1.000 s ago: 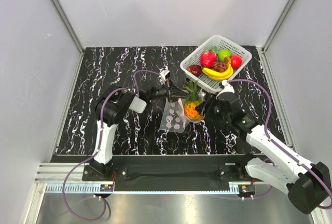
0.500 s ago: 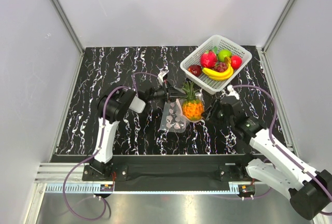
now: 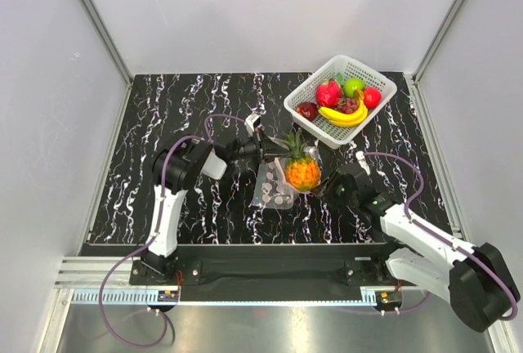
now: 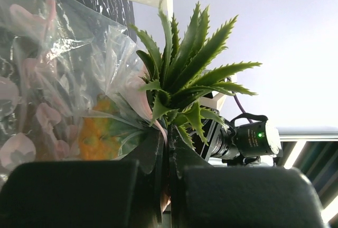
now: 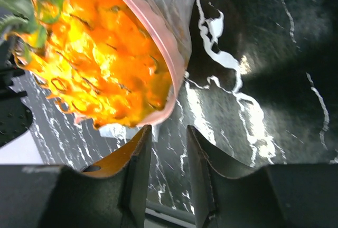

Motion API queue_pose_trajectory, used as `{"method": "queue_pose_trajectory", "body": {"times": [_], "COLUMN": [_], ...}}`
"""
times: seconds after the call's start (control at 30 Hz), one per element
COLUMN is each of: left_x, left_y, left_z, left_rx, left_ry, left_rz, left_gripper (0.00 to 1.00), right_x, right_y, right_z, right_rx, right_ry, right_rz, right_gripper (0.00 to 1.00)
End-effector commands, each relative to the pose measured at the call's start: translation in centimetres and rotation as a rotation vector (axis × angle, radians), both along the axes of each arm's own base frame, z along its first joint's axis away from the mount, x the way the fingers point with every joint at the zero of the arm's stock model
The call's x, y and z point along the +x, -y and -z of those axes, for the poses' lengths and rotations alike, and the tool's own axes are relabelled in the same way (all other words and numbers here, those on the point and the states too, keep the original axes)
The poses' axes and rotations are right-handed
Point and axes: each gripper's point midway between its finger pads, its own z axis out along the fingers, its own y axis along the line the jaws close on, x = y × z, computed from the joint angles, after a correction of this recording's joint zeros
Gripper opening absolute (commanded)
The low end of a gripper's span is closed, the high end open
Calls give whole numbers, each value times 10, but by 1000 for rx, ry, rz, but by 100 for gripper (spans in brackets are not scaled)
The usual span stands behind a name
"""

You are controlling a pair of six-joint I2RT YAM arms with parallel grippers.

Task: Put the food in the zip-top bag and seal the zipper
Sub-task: Adjust the zipper food storage bag at the center of the board.

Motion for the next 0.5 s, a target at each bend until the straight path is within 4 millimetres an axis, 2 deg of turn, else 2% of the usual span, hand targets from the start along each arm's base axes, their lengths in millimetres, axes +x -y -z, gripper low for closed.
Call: {"method": "queue_pose_trajectory", "body": {"times": [0.0, 0.3, 0.47], "left_x": [-7, -8, -7], "left_y": [-6, -7, -8], "left_z": [-30, -27, -26], "left_rx": [-103, -96, -89], "left_ry": [284, 284, 283], "left_rz": [-6, -10, -13], "left_gripper": [0, 0, 0], "right_x": [19, 29, 23], "right_y": [-13, -15, -10], "right_z": [-17, -7, -1], "right_rx": [78, 52, 49], "right_ry": [65, 47, 41], "right_rz": [22, 30, 45], "right_gripper": [40, 38, 36]}}
